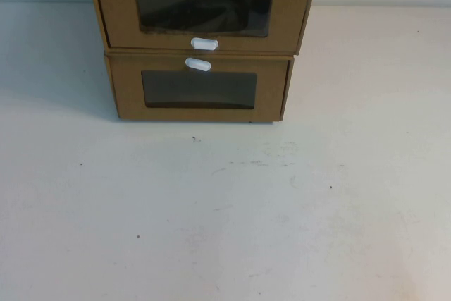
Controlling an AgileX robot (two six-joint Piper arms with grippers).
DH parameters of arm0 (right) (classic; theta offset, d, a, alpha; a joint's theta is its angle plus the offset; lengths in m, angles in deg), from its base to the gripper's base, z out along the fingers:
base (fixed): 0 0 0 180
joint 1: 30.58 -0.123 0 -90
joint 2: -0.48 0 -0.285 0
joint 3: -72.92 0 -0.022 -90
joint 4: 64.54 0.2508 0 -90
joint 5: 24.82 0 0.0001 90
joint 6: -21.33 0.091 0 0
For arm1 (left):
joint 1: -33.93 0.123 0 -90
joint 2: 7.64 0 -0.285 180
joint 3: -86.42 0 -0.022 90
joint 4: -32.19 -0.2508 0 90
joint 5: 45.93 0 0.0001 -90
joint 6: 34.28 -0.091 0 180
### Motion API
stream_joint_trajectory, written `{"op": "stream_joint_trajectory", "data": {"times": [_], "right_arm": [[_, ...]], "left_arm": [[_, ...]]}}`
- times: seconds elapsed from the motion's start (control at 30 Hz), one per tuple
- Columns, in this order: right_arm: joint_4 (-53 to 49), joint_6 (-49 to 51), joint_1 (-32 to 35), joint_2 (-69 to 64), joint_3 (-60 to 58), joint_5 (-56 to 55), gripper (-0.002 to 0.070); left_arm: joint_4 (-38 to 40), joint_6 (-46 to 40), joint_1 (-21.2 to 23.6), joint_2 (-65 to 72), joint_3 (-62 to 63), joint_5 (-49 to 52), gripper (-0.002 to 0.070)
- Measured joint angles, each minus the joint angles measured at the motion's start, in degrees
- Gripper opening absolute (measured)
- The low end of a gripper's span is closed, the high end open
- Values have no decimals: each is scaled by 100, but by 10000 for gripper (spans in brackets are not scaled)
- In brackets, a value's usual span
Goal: Close the shoe box
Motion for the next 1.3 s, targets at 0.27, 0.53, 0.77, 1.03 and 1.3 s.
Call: {"op": "stream_joint_trajectory", "data": {"times": [0.27, 0.53, 0.77, 1.03, 1.3], "right_arm": [[0, 0, 0, 0, 0, 0, -12], [0, 0, 0, 0, 0, 0, -13], [0, 0, 0, 0, 0, 0, -13], [0, 0, 0, 0, 0, 0, -13], [0, 0, 0, 0, 0, 0, -13]], "left_arm": [[0, 0, 0, 0, 0, 0, -5], [-155, 33, 0, 0, 0, 0, -5], [-3755, 4120, 0, 0, 0, 374, -5], [-4501, 4857, 48, 0, 0, 1062, -5], [-4555, 4713, 90, 0, 0, 1070, -5]]}}
